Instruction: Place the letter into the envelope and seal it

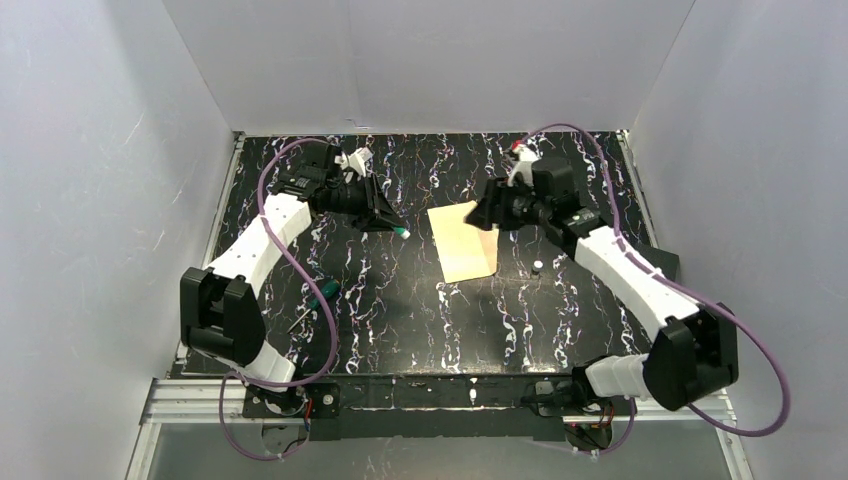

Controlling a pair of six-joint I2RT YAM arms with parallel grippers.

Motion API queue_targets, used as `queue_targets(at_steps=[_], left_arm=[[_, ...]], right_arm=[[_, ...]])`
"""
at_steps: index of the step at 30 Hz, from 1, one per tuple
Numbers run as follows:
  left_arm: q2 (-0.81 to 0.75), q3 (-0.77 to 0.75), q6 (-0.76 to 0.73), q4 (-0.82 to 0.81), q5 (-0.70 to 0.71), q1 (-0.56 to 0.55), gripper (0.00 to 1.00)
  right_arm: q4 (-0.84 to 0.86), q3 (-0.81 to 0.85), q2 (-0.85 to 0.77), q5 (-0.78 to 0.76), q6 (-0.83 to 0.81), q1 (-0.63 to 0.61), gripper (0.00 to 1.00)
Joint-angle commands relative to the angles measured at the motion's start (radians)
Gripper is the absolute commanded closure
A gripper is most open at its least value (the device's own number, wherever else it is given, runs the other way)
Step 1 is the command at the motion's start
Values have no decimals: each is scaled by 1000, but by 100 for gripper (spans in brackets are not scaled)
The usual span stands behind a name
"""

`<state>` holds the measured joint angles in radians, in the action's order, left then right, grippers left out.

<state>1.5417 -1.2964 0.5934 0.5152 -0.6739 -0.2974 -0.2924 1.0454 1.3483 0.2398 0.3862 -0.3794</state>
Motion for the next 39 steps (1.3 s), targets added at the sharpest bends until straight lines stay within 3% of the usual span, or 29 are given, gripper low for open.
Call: queue_targets(at_steps=[1, 6, 10, 19, 24, 29, 34, 37, 39], left_arm=[[-1, -65, -37, 55, -125, -11, 100], [-18, -51, 39, 41, -198, -14, 100], [-48, -34, 77, 17, -228, -17, 100], [-87, -20, 85, 16, -239, -18, 100], [-96, -27, 92, 14, -245, -18, 100], [-111, -26, 93, 5, -226, -18, 100], [-134, -26, 91, 2, -202, -19, 100], [-158, -12, 125, -42, -176, -18, 86], [-191, 12, 156, -86, -122, -18, 71]], right_arm=[[300, 28, -42, 337, 8, -139, 34], [294, 108, -23, 243, -20, -293, 23], [213, 164, 25, 162, -81, -371, 21], [210, 197, 52, 22, -109, -415, 22], [218, 216, 76, 51, -111, -425, 27], [260, 218, 107, 89, -93, -438, 42], [279, 228, 111, 67, -60, -438, 70], [325, 198, 94, 11, -20, -440, 91], [395, 153, 84, -14, 31, -440, 96]])
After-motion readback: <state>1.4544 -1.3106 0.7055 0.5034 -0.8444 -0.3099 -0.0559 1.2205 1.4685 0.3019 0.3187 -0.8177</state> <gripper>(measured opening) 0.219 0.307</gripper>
